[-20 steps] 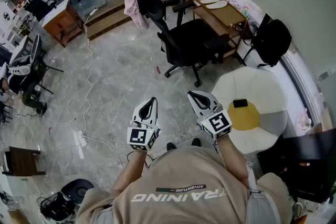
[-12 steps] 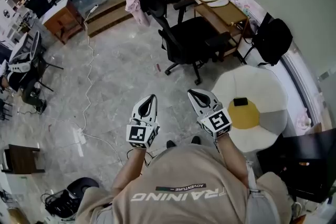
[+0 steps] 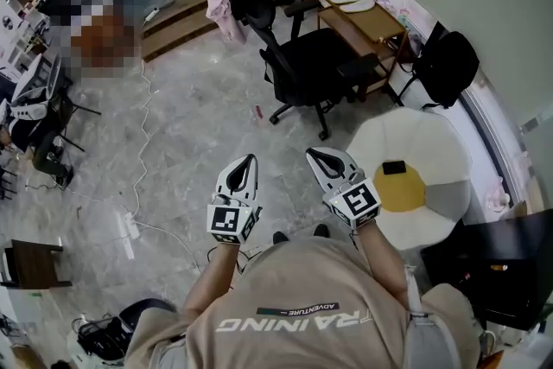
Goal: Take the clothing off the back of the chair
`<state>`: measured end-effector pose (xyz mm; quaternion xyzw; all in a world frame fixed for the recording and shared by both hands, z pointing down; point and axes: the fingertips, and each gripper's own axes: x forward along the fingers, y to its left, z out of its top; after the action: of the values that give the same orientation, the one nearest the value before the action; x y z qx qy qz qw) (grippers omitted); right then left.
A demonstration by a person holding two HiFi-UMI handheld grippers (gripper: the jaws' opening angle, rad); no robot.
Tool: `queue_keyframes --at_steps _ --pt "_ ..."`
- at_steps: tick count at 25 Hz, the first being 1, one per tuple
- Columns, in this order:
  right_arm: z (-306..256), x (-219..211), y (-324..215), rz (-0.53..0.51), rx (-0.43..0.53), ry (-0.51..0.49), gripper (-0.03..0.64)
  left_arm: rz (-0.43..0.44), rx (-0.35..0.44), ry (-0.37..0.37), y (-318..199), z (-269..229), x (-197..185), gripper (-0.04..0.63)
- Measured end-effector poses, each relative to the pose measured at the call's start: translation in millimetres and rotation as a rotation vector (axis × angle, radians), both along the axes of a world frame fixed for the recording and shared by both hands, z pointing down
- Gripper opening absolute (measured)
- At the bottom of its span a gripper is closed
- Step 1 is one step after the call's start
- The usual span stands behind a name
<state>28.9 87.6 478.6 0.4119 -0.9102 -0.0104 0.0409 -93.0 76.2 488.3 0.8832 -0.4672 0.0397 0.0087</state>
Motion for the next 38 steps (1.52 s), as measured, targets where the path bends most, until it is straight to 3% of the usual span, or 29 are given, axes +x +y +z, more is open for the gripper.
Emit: queue_keyframes --at_steps 23,38 --pt "23 -31 -6 0.172 -0.061 -0.015 0.032 0.106 -0.034 0.000 -20 22 -46 0.012" --pt "24 2 -121 0.154 -0.042 -0.033 0.032 0.064 -0.053 -0.015 -122 28 -19 0.012"
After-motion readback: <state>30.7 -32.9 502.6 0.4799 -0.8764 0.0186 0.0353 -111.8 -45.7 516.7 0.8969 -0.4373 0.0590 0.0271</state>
